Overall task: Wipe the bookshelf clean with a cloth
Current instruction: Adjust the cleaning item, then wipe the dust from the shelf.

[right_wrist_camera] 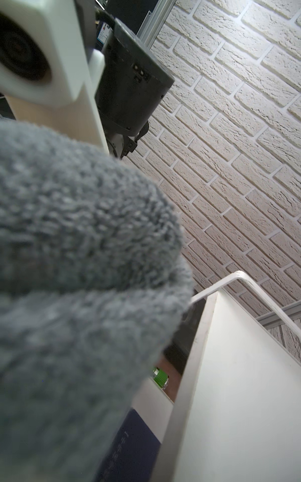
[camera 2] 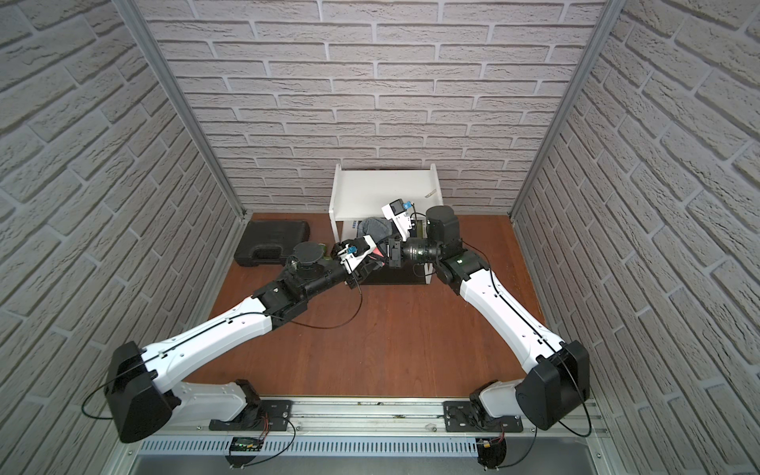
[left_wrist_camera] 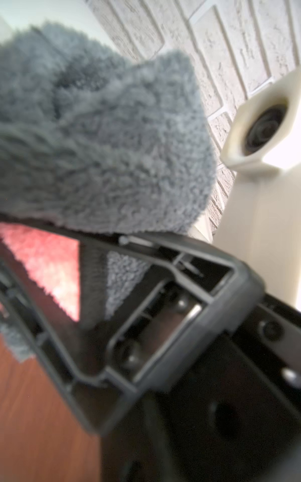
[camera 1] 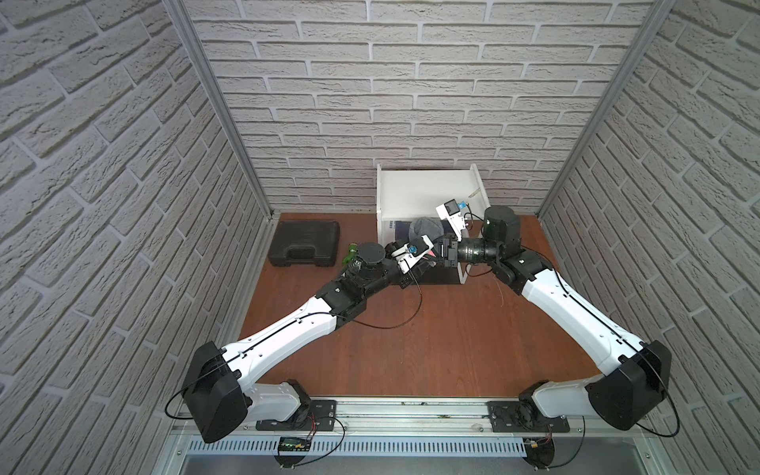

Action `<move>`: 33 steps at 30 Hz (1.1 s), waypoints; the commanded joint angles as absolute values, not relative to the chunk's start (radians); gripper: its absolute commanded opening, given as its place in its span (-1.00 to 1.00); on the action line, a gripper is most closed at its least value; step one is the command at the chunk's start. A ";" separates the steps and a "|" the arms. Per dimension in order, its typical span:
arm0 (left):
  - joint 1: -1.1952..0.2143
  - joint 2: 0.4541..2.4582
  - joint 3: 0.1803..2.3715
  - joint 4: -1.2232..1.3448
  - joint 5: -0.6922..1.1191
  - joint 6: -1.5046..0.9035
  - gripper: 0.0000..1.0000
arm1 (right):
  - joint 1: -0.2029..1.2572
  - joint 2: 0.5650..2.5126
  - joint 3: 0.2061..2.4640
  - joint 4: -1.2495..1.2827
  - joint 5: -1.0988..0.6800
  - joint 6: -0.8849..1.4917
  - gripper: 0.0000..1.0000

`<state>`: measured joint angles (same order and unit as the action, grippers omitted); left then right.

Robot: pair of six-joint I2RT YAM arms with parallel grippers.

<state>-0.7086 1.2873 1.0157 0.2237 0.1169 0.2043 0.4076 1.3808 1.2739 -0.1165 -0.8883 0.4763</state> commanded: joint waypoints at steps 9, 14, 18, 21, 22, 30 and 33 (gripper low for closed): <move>-0.697 1.164 0.807 0.533 -0.058 0.074 -1.00 | 0.317 1.288 1.198 -0.120 -0.589 0.489 0.24; -0.612 1.032 0.729 0.342 -0.123 -0.188 -1.00 | 0.223 1.115 1.035 -0.047 -0.233 0.392 0.46; -0.454 0.968 0.737 0.139 0.035 -0.412 -1.00 | 0.218 1.028 0.872 0.096 -0.163 0.182 0.53; -0.360 0.985 0.851 -0.004 0.159 -0.458 -1.00 | 0.217 1.060 0.856 0.127 -0.156 0.097 0.52; -0.349 0.997 0.893 -0.032 0.175 -0.447 -1.00 | 0.216 1.077 0.864 0.131 -0.164 0.073 0.51; -0.326 1.125 1.090 -0.040 0.297 -0.414 -1.00 | 0.216 1.187 0.977 0.225 -0.099 -0.072 0.41; -0.325 1.177 1.044 -0.023 0.270 -0.424 -1.00 | 0.217 1.195 0.976 0.206 -0.061 -0.084 0.39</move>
